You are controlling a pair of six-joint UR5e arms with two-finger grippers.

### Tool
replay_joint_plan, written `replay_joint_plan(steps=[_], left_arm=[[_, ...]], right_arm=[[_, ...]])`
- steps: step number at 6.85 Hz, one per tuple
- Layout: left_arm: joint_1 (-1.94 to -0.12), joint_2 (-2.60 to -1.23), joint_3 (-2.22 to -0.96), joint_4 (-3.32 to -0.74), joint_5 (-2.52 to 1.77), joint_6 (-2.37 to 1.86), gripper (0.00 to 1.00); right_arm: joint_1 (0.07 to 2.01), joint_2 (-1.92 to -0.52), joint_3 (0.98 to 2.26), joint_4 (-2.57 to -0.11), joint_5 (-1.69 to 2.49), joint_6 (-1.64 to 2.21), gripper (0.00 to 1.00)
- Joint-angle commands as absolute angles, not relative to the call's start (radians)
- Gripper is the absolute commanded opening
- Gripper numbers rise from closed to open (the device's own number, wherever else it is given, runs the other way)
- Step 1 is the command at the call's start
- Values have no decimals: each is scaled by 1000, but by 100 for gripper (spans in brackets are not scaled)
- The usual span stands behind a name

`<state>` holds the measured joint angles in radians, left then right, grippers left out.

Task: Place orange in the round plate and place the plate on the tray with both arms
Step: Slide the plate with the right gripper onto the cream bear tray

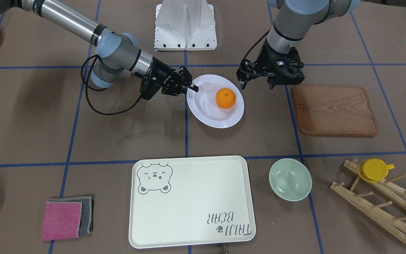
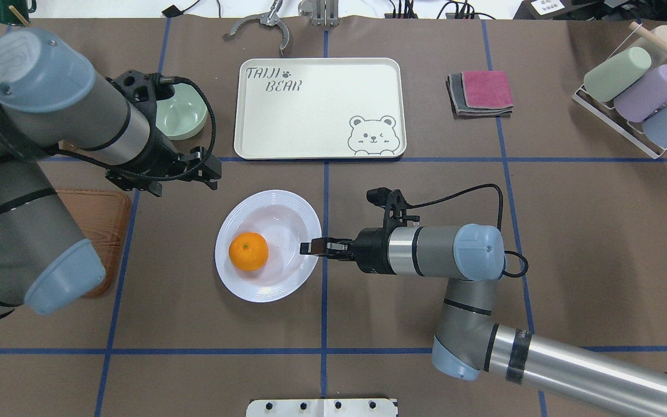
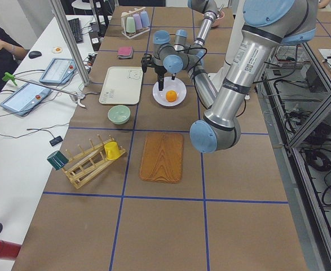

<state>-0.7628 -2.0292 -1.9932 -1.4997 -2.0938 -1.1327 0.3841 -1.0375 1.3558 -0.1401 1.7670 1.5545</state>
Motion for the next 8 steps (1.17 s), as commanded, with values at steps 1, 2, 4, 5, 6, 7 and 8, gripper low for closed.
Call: replay_joint_plan(steps=[1,2,4,5,6,7,8], left_arm=[[-849,-1987,-2002,-1497,-2126,-1007,98],[-891,-1968,-2005,-1497,-2158,-943,98],[-969,-1901,-2010,-1499,-2181,-757,98],[-992,-1875,-2010,-1499,-2180,-699,98],[-1011,-1855,-2006,-1499,-2177,-639,98],[-1026,-1836,-2003,-1500,-2174,-588,98],[-1038,-1827,-2000,-1502,-2172,-569,98]], right_arm=[[385,-1037,1362,-112,1747,1597,0],[384,-1038,1361,-77,1714,1641,0],[383,-1034,1361,-11,1544,1789,0],[383,-1007,1358,-17,1419,1904,0],[385,-987,1332,-23,1279,2002,0],[403,-957,1294,-25,1222,2029,0],[408,-927,1220,-61,1138,2049,0]])
